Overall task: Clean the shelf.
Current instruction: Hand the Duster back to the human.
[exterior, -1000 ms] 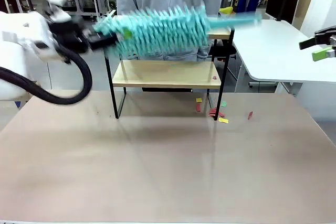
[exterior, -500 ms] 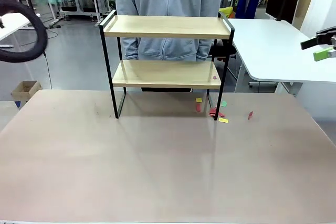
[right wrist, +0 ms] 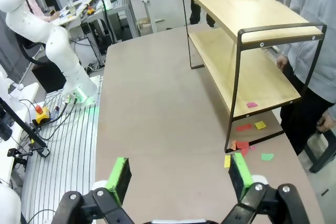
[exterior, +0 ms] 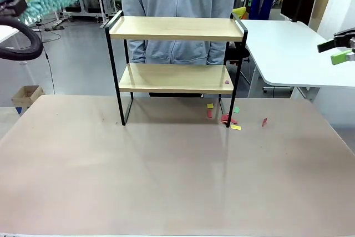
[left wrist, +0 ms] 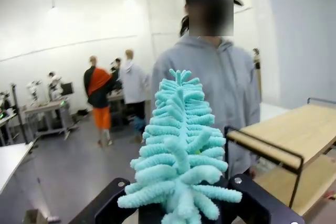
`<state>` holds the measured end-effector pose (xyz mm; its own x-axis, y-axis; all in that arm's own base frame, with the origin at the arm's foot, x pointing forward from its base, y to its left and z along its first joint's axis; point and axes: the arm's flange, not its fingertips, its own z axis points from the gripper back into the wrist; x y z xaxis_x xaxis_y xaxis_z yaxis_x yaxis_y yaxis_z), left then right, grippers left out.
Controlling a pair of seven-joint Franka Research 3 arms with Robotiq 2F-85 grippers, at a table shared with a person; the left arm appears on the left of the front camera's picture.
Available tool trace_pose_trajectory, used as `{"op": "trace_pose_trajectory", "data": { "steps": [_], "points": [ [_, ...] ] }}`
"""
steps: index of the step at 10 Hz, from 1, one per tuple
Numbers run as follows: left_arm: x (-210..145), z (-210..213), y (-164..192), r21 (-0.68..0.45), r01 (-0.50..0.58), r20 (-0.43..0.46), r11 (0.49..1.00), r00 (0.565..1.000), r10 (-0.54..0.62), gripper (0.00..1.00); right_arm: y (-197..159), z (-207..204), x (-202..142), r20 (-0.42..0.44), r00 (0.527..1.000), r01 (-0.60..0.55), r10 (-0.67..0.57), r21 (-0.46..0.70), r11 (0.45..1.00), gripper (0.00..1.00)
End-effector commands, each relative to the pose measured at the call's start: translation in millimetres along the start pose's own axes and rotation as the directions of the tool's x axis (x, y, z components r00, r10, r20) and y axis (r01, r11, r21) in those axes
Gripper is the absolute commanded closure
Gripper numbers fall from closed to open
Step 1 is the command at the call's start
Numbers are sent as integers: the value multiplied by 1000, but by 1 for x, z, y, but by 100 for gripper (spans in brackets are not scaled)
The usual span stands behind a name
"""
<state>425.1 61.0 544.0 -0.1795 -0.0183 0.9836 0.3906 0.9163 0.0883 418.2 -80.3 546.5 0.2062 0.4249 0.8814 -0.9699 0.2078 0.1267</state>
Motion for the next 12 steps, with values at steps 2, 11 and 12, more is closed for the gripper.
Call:
{"op": "trace_pose_trajectory", "data": {
  "steps": [2,11,12],
  "points": [
    [-26,-2,-24,180,78,-83,981,995,-64,82,2,0,1,-6,1000,-4,4,-12,1000,0],
    [-93,55,-18,205,70,-262,976,965,-14,82,2,0,1,-6,1000,-4,4,-12,1000,0],
    [-93,55,-18,205,70,-262,976,965,-14,82,2,0,1,-6,1000,-4,4,-12,1000,0]
  ]
}}
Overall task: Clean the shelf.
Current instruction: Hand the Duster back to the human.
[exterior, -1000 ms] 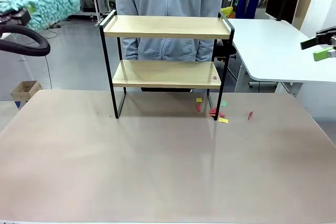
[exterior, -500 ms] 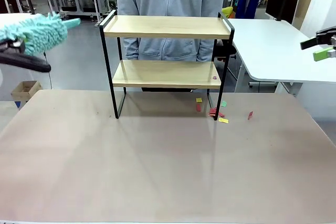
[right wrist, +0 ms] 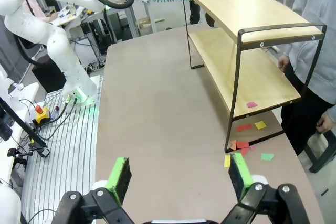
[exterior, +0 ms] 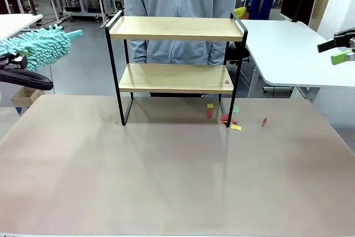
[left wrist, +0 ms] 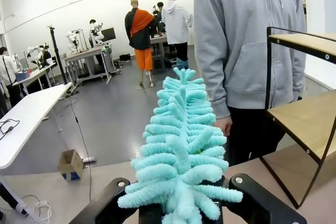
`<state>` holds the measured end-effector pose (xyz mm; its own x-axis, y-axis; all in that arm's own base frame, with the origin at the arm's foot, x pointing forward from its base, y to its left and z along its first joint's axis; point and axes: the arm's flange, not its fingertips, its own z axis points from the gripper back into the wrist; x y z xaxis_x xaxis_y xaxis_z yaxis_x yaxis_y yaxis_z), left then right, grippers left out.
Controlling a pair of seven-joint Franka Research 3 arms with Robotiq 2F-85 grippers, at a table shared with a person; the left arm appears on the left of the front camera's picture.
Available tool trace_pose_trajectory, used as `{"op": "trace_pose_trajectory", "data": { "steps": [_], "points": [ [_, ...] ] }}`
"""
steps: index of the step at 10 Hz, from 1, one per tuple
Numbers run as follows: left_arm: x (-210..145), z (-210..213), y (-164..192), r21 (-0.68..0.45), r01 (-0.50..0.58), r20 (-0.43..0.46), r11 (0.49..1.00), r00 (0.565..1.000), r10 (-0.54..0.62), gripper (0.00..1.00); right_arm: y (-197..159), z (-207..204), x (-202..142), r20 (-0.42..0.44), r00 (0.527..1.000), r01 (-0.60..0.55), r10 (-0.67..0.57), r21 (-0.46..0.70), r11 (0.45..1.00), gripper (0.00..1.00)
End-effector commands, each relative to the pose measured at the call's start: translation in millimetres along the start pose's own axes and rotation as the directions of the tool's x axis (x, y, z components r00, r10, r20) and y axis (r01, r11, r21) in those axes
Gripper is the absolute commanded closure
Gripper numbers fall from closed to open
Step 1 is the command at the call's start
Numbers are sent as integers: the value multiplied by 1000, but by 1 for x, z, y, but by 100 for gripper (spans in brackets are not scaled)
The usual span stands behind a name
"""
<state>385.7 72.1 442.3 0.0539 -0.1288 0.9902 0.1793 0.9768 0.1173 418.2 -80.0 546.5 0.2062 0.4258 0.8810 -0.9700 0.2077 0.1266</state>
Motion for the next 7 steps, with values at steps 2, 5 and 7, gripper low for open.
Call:
{"op": "trace_pose_trajectory", "data": {
  "steps": [2,5,7],
  "points": [
    [0,0,-3,-4,6,-5,1000,1000,-6,82,2,0,1,-5,1000,-4,4,-13,1000,0],
    [0,0,-3,-4,6,-5,1000,1000,-6,82,2,0,1,-5,1000,-4,4,-13,1000,0],
    [0,0,-3,-4,6,-5,1000,1000,-6,82,2,0,1,-5,1000,-4,4,-13,1000,0]
  ]
}}
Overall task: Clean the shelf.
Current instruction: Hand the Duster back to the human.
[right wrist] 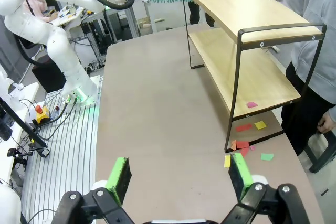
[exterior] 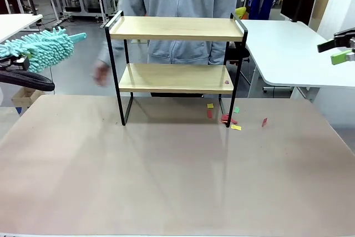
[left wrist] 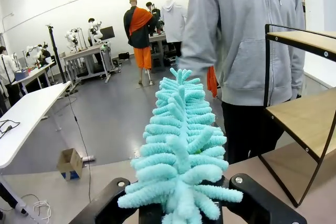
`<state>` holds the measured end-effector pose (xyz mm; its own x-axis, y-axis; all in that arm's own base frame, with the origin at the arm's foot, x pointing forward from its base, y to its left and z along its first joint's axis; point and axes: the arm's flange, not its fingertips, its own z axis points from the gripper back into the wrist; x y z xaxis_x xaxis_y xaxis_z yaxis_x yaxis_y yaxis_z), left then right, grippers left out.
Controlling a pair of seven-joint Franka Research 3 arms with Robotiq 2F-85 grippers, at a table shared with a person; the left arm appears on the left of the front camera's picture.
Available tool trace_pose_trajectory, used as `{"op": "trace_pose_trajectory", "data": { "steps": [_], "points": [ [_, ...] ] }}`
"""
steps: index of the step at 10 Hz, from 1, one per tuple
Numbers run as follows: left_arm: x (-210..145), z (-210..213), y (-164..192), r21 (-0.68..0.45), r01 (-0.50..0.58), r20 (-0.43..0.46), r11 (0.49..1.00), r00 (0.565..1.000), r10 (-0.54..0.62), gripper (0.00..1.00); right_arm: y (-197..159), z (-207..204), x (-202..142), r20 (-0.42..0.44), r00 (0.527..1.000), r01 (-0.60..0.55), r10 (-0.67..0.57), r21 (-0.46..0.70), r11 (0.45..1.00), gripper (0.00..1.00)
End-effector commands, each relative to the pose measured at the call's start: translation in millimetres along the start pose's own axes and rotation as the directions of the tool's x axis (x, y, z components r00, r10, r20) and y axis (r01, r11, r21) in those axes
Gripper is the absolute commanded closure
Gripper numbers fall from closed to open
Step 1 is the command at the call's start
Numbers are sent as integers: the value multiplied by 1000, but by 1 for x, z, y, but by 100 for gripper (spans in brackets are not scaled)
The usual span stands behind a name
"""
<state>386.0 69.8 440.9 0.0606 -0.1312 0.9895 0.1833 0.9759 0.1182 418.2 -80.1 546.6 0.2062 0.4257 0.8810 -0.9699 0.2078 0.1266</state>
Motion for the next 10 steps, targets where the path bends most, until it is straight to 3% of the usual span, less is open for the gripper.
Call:
{"op": "trace_pose_trajectory", "data": {
  "steps": [1,8,9,10],
  "points": [
    [1,1,-1,-1,5,2,1000,1000,-5,82,2,0,1,-5,1000,-4,4,-12,1000,0],
    [1,1,-1,-1,5,2,1000,1000,-5,82,2,0,1,-5,1000,-4,4,-12,1000,0],
    [0,0,-1,-2,1,0,1000,1000,-1,40,2,0,1,-5,1000,-4,4,-12,1000,0],
    [14,10,-3,-32,-15,3,999,1000,16,25,2,0,1,-5,1000,-4,4,-12,1000,0]
  ]
}}
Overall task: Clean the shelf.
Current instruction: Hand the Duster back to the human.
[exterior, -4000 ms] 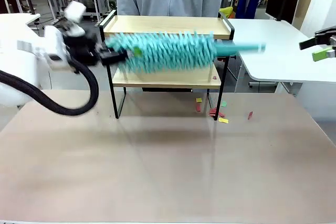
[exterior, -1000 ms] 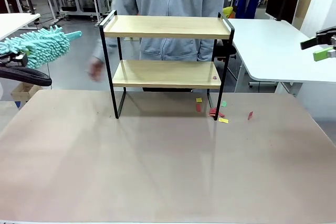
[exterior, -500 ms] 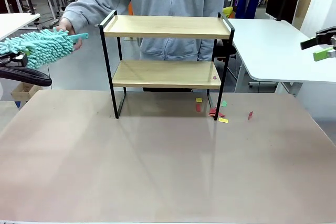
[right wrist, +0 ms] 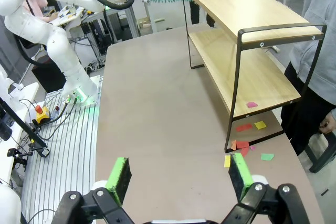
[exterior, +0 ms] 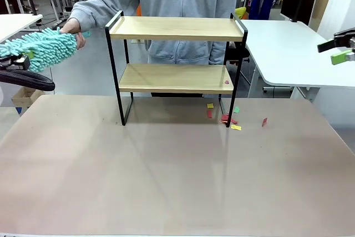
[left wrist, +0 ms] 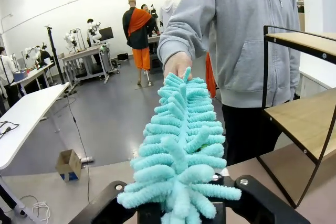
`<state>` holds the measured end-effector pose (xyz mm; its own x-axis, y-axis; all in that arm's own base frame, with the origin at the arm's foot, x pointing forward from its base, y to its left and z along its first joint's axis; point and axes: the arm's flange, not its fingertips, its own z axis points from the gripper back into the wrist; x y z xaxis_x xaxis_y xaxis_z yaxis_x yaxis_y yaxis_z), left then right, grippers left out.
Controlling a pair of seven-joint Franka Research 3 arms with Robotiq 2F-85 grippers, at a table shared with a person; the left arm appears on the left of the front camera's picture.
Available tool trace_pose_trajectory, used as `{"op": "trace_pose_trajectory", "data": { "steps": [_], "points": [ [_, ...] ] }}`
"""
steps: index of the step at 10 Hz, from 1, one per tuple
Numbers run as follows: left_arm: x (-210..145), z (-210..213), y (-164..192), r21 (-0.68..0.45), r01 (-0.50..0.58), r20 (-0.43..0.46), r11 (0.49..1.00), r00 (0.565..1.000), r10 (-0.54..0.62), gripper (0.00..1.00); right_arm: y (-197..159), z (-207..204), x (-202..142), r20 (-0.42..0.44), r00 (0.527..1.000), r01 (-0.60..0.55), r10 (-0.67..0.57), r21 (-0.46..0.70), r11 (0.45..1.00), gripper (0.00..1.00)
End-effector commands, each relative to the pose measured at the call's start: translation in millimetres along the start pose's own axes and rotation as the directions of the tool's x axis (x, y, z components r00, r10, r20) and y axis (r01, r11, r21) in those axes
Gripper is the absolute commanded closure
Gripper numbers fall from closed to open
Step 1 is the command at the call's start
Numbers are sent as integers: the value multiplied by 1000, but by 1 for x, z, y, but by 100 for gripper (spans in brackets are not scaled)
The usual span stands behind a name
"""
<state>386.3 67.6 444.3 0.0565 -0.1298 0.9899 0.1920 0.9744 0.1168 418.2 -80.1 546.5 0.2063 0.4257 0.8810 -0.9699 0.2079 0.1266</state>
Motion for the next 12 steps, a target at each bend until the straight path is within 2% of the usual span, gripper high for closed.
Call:
{"op": "trace_pose_trajectory", "data": {
  "steps": [1,4,6,9,12],
  "points": [
    [17,14,-1,-17,-22,-16,1000,1000,22,0,2,0,1,-5,1000,-4,4,-12,1000,0],
    [50,31,11,-14,-130,-79,991,989,129,1,2,0,1,-5,1000,-4,4,-12,1000,0],
    [84,45,34,-31,-267,-90,963,960,264,0,2,0,1,-5,1000,-4,4,-12,1000,0],
    [155,71,102,-70,-493,-34,867,870,492,0,2,0,1,-5,1000,-4,4,-12,1000,0],
    [178,90,152,-44,-573,31,818,818,575,0,2,0,1,-5,1000,-4,4,-12,1000,0]
  ]
}}
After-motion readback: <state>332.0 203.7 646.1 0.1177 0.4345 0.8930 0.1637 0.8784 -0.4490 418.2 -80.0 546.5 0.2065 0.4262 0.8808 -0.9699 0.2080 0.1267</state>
